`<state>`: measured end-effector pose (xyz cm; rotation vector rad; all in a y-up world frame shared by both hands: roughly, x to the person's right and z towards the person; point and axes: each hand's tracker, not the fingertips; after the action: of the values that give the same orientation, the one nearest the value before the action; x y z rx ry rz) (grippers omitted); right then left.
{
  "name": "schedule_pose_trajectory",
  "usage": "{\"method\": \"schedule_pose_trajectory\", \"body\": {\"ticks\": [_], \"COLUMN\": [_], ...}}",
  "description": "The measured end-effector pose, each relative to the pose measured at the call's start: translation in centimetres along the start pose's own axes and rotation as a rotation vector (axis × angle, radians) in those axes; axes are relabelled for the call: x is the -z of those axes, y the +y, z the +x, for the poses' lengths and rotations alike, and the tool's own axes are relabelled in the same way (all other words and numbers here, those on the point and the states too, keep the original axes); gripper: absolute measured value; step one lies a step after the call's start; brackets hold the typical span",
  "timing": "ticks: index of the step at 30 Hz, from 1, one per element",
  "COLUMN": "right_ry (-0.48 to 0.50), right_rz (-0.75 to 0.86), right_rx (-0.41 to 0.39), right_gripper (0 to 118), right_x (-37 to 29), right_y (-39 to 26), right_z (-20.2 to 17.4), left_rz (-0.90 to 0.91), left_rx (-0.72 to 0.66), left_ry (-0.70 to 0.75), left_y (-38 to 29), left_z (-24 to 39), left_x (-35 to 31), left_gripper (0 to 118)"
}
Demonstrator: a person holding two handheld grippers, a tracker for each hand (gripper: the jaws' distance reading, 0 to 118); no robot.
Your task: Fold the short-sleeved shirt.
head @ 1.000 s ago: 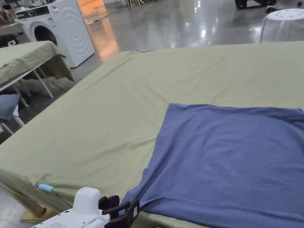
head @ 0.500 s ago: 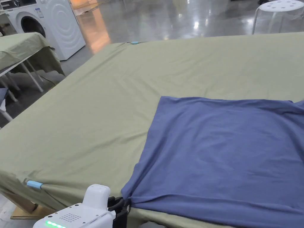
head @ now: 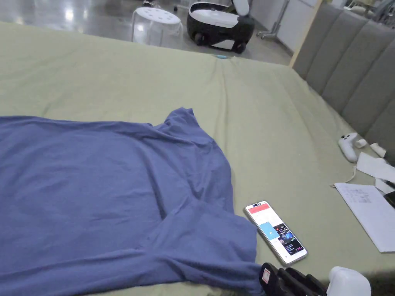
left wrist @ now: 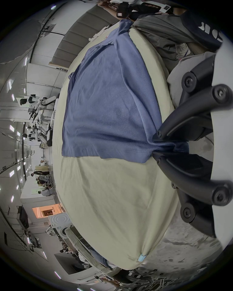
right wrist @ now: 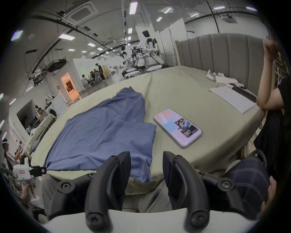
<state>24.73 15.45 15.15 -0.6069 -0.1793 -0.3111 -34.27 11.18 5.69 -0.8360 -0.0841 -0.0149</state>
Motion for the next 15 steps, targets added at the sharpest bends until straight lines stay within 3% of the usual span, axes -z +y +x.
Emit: {"method": "schedule_pose_trajectory", "body": {"ticks": [5,9,10,11,12,15], "right_ry": [0.032,0.055,0.054,0.055,0.062,0.051], "right_rz": [-0.068,-0.131,-0.144,-0.160,-0.163,-0.162], "right_rx": [0.019,-0.013,-0.031,-0.045,-0.047,-0.060], "right_gripper": [48,46,39,20,9,8], "right_x": [2.7,3.8,4.0,4.1,4.4,4.5], "right_y": [-0.2,-0.5,-0.5,-0.6,-0.6,-0.7], "right_z": [0.8,0.5,0.3,0.0,0.0,-0.4], "left_rz": [0.005,0.007,0.006,0.007,0.007,0.006], "left_rx": [-0.032,-0.038,-0.040,-0.041,-0.041,-0.044], "left_ry": [-0.020,-0.017,-0.016,-0.015,-0.014,-0.012], "left_y": [0.0,0.0,0.0,0.0,0.1,0.1], "left_z": [0.0,0.2,0.2,0.2,0.3,0.3], "left_x": [0.0,0.0,0.0,0.0,0.0,-0.1], "left_gripper": [12,12,12,12,12,12]}}
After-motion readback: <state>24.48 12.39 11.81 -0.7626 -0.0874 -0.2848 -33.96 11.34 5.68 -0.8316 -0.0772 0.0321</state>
